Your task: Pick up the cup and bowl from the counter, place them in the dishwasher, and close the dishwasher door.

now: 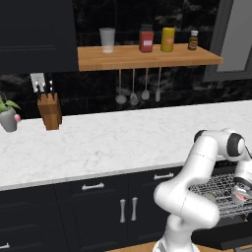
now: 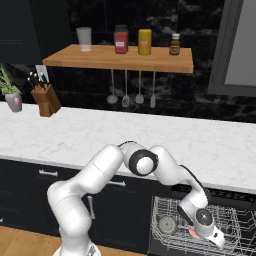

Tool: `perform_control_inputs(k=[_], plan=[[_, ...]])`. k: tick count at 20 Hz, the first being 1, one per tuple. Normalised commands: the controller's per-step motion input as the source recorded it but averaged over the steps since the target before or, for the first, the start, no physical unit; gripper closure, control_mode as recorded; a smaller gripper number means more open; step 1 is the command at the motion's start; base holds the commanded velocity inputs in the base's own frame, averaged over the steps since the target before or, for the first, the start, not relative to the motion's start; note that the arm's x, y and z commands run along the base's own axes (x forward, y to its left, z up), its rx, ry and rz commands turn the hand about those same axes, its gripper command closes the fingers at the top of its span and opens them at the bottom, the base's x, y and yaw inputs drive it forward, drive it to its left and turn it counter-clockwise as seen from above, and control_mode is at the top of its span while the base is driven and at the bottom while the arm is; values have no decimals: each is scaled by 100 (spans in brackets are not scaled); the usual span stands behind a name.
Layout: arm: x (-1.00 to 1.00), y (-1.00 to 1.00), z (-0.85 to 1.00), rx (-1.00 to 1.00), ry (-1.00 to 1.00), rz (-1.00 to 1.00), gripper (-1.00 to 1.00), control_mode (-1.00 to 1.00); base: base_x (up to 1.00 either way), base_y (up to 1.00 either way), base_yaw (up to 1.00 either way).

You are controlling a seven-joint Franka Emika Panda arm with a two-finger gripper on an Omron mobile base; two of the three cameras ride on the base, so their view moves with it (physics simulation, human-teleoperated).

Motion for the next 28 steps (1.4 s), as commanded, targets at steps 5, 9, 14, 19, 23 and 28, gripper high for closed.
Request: perform_control_inputs(k=[5, 9, 14, 19, 23, 28], plan=[[14, 0, 0, 0, 0, 0, 100, -100, 0, 0, 0], [18, 0, 0, 0, 0, 0, 100, -100, 0, 0, 0], [29, 0, 0, 0, 0, 0, 100, -100, 0, 0, 0], [3, 0, -6, -3, 0, 0, 100, -100, 0, 0, 0], [0, 0, -1, 0, 0, 0, -100, -100, 0, 0, 0], [0, 0, 0, 0, 0, 0, -100, -100, 0, 0, 0]])
